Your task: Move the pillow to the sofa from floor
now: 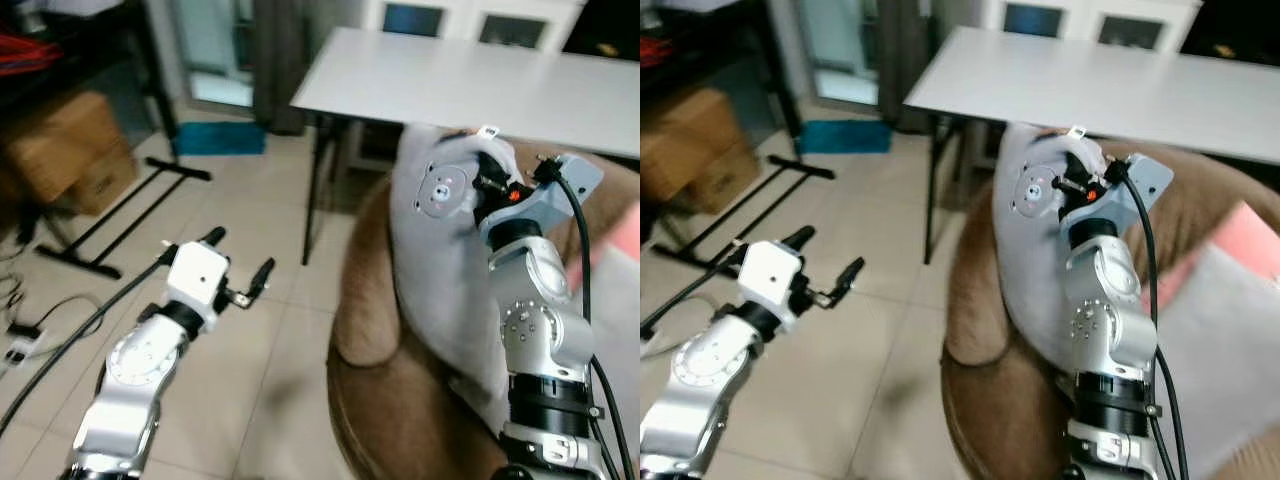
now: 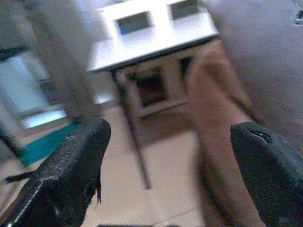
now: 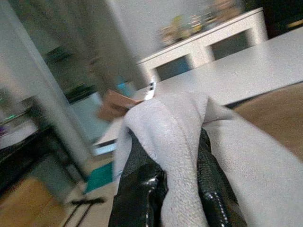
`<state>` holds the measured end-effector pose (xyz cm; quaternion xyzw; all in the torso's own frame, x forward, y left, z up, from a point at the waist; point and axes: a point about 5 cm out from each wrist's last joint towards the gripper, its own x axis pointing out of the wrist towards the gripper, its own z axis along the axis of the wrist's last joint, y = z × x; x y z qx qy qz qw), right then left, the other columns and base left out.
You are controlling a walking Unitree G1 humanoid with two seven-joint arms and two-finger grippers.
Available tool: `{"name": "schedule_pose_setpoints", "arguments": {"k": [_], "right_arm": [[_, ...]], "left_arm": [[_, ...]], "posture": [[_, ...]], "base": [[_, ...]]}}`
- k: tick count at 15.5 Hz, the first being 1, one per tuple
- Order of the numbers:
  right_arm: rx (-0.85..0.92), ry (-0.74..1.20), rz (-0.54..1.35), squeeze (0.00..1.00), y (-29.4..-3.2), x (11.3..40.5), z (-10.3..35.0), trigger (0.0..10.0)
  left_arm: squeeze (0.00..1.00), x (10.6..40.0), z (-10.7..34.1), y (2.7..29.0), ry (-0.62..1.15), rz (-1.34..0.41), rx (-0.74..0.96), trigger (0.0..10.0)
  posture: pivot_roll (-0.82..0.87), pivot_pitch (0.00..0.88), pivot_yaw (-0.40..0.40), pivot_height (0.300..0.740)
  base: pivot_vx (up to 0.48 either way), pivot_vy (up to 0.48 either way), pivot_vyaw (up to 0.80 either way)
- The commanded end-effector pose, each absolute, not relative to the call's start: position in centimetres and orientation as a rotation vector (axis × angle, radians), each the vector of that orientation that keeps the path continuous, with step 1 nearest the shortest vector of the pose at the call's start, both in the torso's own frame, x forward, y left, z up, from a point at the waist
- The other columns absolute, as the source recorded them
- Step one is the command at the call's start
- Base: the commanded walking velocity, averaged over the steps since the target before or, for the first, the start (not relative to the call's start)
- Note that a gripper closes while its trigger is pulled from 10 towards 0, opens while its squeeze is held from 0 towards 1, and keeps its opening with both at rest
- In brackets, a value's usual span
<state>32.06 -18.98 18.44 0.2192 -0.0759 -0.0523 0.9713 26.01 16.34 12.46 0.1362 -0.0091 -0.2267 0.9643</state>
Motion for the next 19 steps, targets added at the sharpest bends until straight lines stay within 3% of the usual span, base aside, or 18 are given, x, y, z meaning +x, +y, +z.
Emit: {"name": "schedule_pose_setpoints", "arguments": {"k": [1,6,12,13,17,19], "right_arm": [[0.432,-0.199,-0.149,0.0,-19.6,32.1,19.1,10.0],[0.396,-0.166,-0.224,0.0,-19.9,33.4,17.8,10.0],[0.531,-0.053,-0.356,0.0,-21.7,36.4,13.8,10.0],[0.531,-0.053,-0.356,0.0,-21.7,36.4,13.8,10.0],[0.608,0.382,-0.5,0.0,-22.1,33.0,4.2,10.0],[0.553,0.433,-0.536,0.0,-22.9,32.2,3.3,10.0]], "left_arm": [[0.34,26.0,12.5,16.3,-0.015,-0.477,0.29,10.0],[0.34,26.2,12.5,15.5,-0.013,-0.568,0.292,10.0],[0.34,26.1,12.8,14.7,-0.003,-0.697,0.315,10.0],[0.34,26.1,12.8,14.7,-0.003,-0.697,0.315,10.0],[0.34,25.6,12.6,14.4,0.026,-0.746,0.319,10.0],[0.34,25.5,11.9,13.8,0.076,-0.833,0.284,10.0]], "posture": [[0.07,0.0,-0.025,0.74],[0.07,0.0,-0.027,0.74],[0.09,0.02,-0.004,0.74],[0.09,0.02,-0.004,0.74],[0.11,0.069,-0.006,0.74],[0.1,0.07,-0.011,0.74]], "base": [[0.0,0.0,0.0],[0.0,0.0,0.0],[0.0,0.0,0.0],[0.0,0.0,0.0],[0.0,0.0,0.0],[0.0,0.0,0.0]]}}
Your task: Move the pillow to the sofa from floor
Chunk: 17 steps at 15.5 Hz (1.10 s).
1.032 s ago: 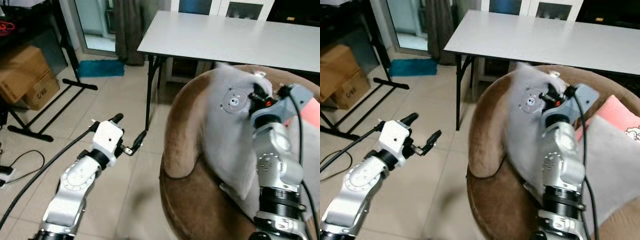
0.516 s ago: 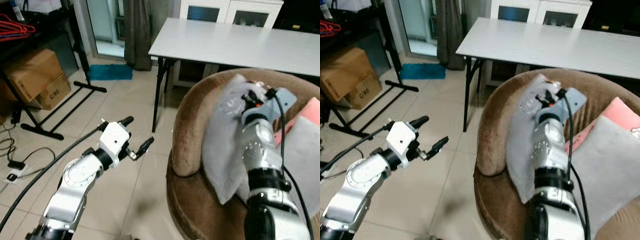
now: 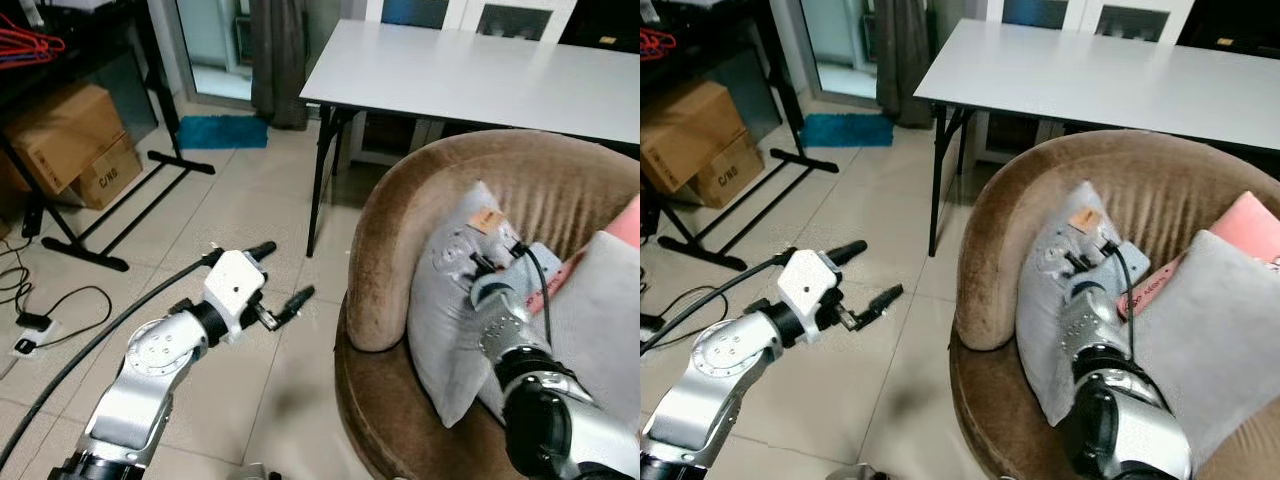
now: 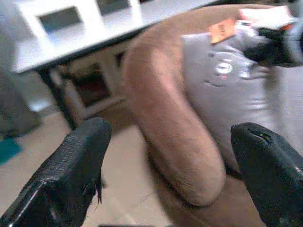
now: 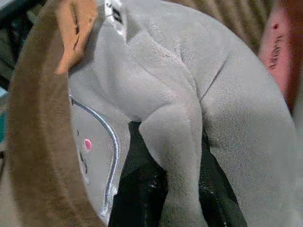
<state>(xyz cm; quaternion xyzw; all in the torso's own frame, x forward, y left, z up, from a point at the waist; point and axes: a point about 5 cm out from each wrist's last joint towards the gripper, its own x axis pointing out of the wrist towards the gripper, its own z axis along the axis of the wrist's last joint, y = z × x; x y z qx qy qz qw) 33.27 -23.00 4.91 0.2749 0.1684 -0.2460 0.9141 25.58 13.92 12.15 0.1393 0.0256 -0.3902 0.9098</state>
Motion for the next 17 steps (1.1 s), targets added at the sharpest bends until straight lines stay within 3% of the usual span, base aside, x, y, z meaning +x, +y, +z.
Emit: {"name": "schedule_pose_setpoints", "arguments": {"k": [1,2,3,4,7,9,13,17], "right_arm": [[0.558,0.421,-0.543,0.0,-23.3,32.2,3.5,10.0],[0.566,0.382,-0.582,0.24,-24.5,32.2,4.0,10.0],[0.569,0.37,-0.604,0.71,-25.1,32.2,4.1,10.0],[0.565,0.323,-0.663,1.0,-26.9,31.9,4.7,10.0],[0.533,0.234,-0.748,1.0,-30.9,30.7,5.9,10.0],[0.521,0.271,-0.735,1.0,-32.3,29.8,5.6,10.0],[0.538,0.414,-0.746,1.0,-32.9,27.3,2.9,10.0],[0.648,0.266,-0.705,1.0,-33.9,27.5,4.1,10.0]], "left_arm": [[0.35,25.4,11.6,13.4,0.096,-0.881,0.273,10.0],[0.35,25.2,11.3,12.6,0.119,-0.98,0.247,10.0],[0.35,25.2,11.3,12.3,0.121,-1.009,0.239,10.0],[0.35,25.4,11.5,11.5,0.118,-1.08,0.219,10.0],[0.35,26.3,11.7,10.7,0.106,-1.122,0.242,10.0],[0.34,26.5,11.6,10.7,0.106,-1.128,0.245,10.0],[0.35,26.6,11.4,11.1,0.113,-1.128,0.252,10.0],[0.35,27.0,11.3,11.2,0.109,-1.13,0.251,10.0]], "posture": [[0.1,0.068,-0.012,0.74],[0.09,0.063,-0.011,0.74],[0.09,0.06,-0.009,0.74],[0.08,0.049,-0.006,0.74],[0.05,0.029,0.01,0.74],[0.05,0.014,0.008,0.74],[0.05,0.0,0.006,0.74],[0.05,0.0,-0.002,0.74]], "base": [[0.0,0.0,0.0],[0.0,0.0,0.0],[0.0,0.0,0.0],[0.0,0.0,0.0],[0.0,0.0,0.0],[0.0,0.0,0.0],[0.0,0.0,0.0],[0.0,0.0,0.0]]}}
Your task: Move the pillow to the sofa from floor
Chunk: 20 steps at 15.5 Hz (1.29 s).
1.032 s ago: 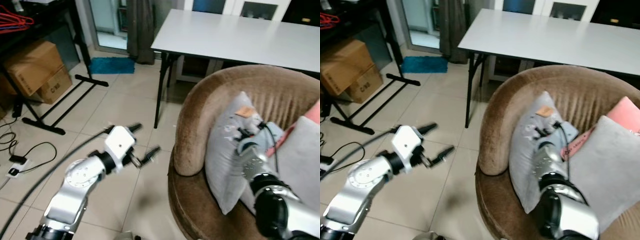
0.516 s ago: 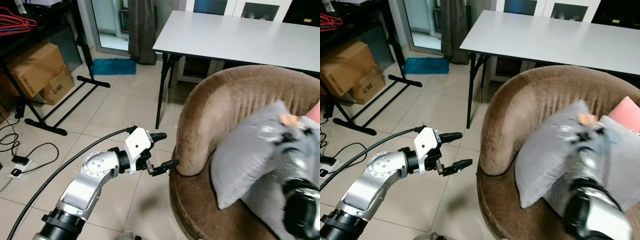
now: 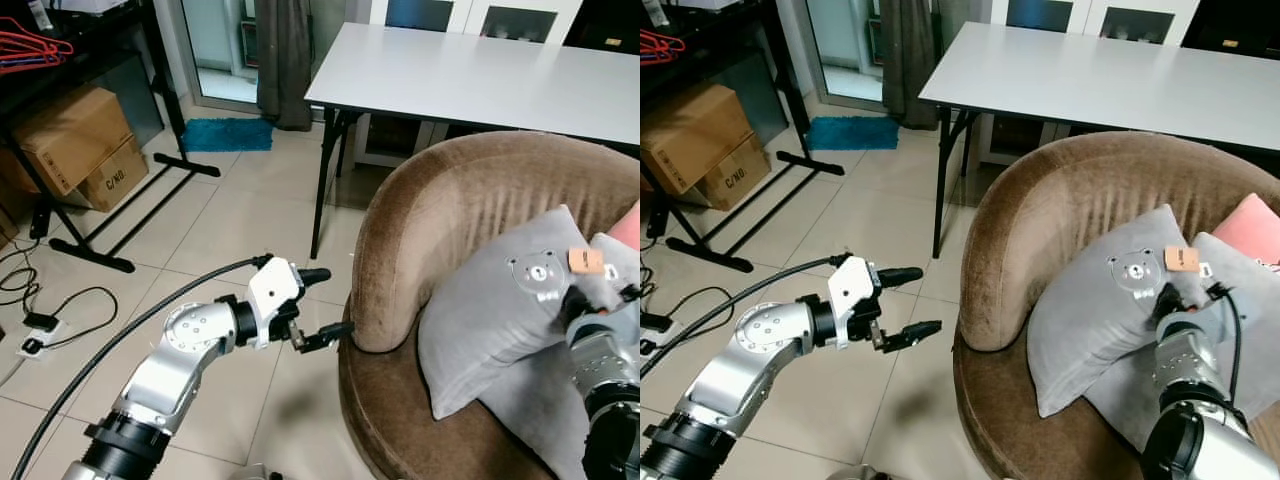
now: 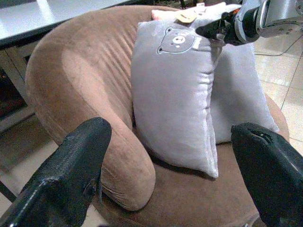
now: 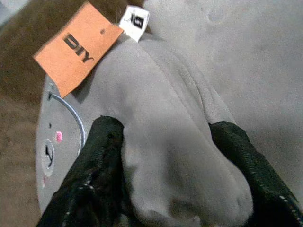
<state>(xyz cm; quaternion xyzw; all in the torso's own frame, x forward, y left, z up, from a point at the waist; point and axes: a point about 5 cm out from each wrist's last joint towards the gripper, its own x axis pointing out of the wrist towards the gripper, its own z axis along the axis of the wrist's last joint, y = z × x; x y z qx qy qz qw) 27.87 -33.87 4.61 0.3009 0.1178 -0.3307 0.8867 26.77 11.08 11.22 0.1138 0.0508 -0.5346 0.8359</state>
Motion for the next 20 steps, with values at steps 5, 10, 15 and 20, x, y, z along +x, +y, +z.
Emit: {"name": "schedule_pose_setpoints", "arguments": {"k": [5,10,15,20], "right_arm": [[0.501,-0.1,-0.555,0.0,-36.5,25.7,10.3,10.0],[0.429,0.015,-0.489,0.0,-31.3,26.4,9.4,10.0],[0.206,0.088,-0.128,0.0,-18.1,26.5,9.9,10.0],[0.058,0.123,-0.187,0.0,-17.8,25.3,10.3,10.0]], "left_arm": [[0.34,27.5,10.3,11.9,0.091,-0.889,0.151,10.0],[0.34,28.1,10.1,12.4,0.071,-0.774,0.205,10.0],[0.35,27.5,11.7,16.3,-0.024,-0.364,0.2,10.0],[0.36,26.7,11.8,16.9,-0.018,-0.282,0.198,10.0]], "posture": [[0.0,0.0,0.023,0.74],[0.01,0.0,0.016,0.74],[0.0,0.0,0.009,0.74],[0.0,0.0,0.005,0.74]], "base": [[0.0,0.0,0.0],[0.0,0.0,0.0],[0.0,-0.245,0.0],[0.0,-0.48,-0.63]]}}
